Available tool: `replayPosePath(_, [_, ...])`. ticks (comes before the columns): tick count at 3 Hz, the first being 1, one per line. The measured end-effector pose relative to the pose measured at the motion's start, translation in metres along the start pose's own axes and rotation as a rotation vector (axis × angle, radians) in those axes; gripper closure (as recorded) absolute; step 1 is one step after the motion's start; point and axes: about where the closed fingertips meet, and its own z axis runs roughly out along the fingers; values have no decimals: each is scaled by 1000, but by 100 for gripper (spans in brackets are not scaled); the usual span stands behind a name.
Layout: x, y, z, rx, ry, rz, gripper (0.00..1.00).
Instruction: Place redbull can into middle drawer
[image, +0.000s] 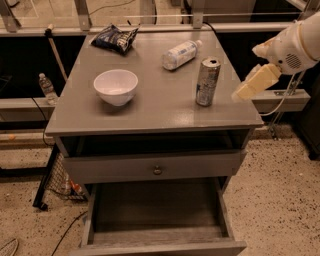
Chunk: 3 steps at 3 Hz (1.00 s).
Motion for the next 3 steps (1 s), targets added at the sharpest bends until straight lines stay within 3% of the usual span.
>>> replayPosePath(1, [-17,-4,24,-28,-89,33,0])
replayPosePath(3, [-54,0,66,-108,-188,43,2])
